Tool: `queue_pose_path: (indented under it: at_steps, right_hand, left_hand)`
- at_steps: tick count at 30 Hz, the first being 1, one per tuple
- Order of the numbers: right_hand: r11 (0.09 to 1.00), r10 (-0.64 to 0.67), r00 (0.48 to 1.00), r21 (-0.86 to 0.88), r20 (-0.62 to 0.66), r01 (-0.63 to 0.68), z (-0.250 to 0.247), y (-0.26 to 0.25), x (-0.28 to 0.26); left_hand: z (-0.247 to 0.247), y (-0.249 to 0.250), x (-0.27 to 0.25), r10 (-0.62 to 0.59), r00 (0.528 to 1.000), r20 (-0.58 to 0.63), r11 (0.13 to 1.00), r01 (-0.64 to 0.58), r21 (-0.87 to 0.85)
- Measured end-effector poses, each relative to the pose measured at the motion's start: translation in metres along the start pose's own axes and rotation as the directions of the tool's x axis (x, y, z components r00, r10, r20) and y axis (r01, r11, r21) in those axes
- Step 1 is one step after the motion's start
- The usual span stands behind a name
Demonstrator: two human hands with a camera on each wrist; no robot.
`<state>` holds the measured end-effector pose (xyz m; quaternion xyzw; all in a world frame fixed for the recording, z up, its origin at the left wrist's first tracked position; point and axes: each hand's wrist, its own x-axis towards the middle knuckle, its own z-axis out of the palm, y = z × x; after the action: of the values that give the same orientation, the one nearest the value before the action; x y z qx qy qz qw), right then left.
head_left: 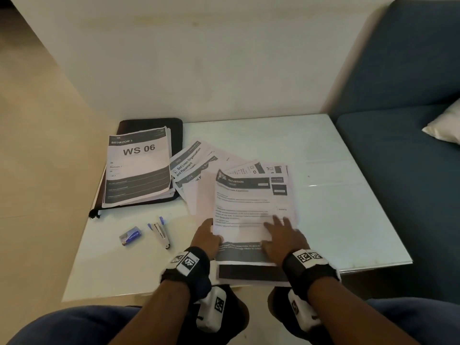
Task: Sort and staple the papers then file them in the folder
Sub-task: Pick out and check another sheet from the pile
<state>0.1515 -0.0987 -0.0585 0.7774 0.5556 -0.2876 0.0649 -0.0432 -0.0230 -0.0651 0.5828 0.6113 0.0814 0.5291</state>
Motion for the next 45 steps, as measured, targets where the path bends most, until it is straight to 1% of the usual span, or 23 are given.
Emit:
queue_pose_path:
  at_steps: [2,4,6,7,8,9,12,15,17,19,21,23,27,30,32,33,35,37,38,40,41,43,45]
  right_hand:
    - [0.959,0.147,0.984,0.256,-0.096,-0.118,-0.021,-0.001,0.002]
    - [0.85,0.25,0.963,0.5,-0.102,-0.168,-0.04,0.0,0.006]
    - [0.671,0.223,0.972,0.734,-0.069,-0.102,-0.059,0.0,0.007]
    - [0.574,0.182,0.98,0.818,-0.075,-0.044,-0.069,-0.002,0.006]
    - [0.517,0.137,0.986,0.856,-0.095,0.011,-0.078,-0.006,0.002]
    - [0.518,0.084,0.985,0.851,-0.148,0.084,-0.087,-0.01,-0.003]
    - [0.67,-0.078,0.952,0.691,-0.297,0.271,-0.109,-0.023,-0.017]
    - [0.697,-0.184,0.934,0.629,-0.307,0.344,-0.116,-0.029,-0.037]
    - [0.705,-0.208,0.935,0.618,-0.289,0.348,-0.114,-0.031,-0.048]
    - [0.651,-0.211,0.939,0.677,-0.272,0.342,-0.11,-0.034,-0.056]
    - [0.635,-0.199,0.944,0.699,-0.264,0.329,-0.106,-0.039,-0.058]
    - [0.645,-0.146,0.941,0.692,-0.304,0.324,-0.105,-0.042,-0.054]
    - [0.544,-0.035,0.928,0.772,-0.37,0.328,-0.106,-0.045,-0.042]
    - [0.479,-0.037,0.946,0.825,-0.323,0.301,-0.104,-0.049,-0.041]
    - [0.423,-0.076,0.957,0.86,-0.279,0.284,-0.102,-0.054,-0.041]
    - [0.401,-0.071,0.963,0.876,-0.26,0.266,-0.1,-0.054,-0.039]
    - [0.43,0.021,0.974,0.881,-0.227,0.196,-0.096,-0.051,-0.029]
    - [0.516,0.175,0.966,0.853,-0.188,0.073,-0.084,-0.037,-0.012]
    - [0.611,0.228,0.957,0.792,-0.181,0.004,-0.075,-0.028,-0.003]
    - [0.831,0.293,0.94,0.533,-0.177,-0.158,-0.054,-0.01,0.012]
    - [0.879,0.318,0.932,0.422,-0.174,-0.222,-0.044,-0.006,0.018]
    - [0.891,0.389,0.907,0.318,-0.163,-0.325,-0.024,0.001,0.026]
    - [0.854,0.481,0.866,0.297,-0.134,-0.428,-0.01,0.002,0.03]
  left_hand:
    - [-0.018,0.01,-0.007,0.023,0.999,-0.039,0.995,-0.026,-0.093]
    - [-0.038,0.021,-0.015,0.029,0.998,-0.051,0.974,-0.04,-0.225]
    - [-0.056,0.033,-0.027,0.027,0.999,-0.043,0.931,-0.041,-0.363]
    - [-0.065,0.038,-0.034,0.033,0.999,-0.021,0.906,-0.038,-0.421]
    - [-0.072,0.043,-0.043,0.048,0.999,0.005,0.889,-0.041,-0.457]
    - [-0.079,0.045,-0.051,0.067,0.998,0.021,0.879,-0.049,-0.474]
    - [-0.098,0.047,-0.076,0.13,0.991,0.005,0.847,-0.108,-0.521]
    - [-0.103,0.047,-0.086,0.154,0.987,-0.043,0.765,-0.147,-0.627]
    - [-0.101,0.044,-0.087,0.121,0.987,-0.105,0.712,-0.16,-0.684]
    - [-0.097,0.043,-0.086,0.089,0.985,-0.146,0.695,-0.166,-0.699]
    - [-0.095,0.045,-0.087,0.088,0.986,-0.144,0.697,-0.164,-0.699]
    - [-0.096,0.048,-0.09,0.101,0.985,-0.137,0.711,-0.168,-0.683]
    - [-0.099,0.051,-0.091,0.132,0.987,-0.094,0.667,-0.158,-0.728]
    - [-0.093,0.046,-0.088,0.126,0.992,-0.03,0.67,-0.107,-0.735]
    - [-0.089,0.041,-0.083,0.104,0.993,-0.055,0.679,-0.111,-0.726]
    - [-0.088,0.038,-0.079,0.088,0.99,-0.106,0.686,-0.137,-0.714]
    - [-0.091,0.034,-0.071,0.064,0.97,-0.234,0.709,-0.209,-0.673]
    - [-0.099,0.032,-0.063,0.056,0.937,-0.344,0.73,-0.274,-0.626]
    - [-0.105,0.03,-0.06,0.051,0.919,-0.39,0.731,-0.301,-0.612]
    - [-0.117,0.028,-0.053,0.028,0.892,-0.451,0.721,-0.331,-0.609]
    - [-0.123,0.026,-0.05,0.023,0.879,-0.477,0.724,-0.344,-0.598]
    - [-0.135,0.021,-0.046,0.039,0.853,-0.52,0.744,-0.372,-0.555]
    - [-0.143,0.016,-0.043,0.054,0.823,-0.566,0.759,-0.402,-0.512]
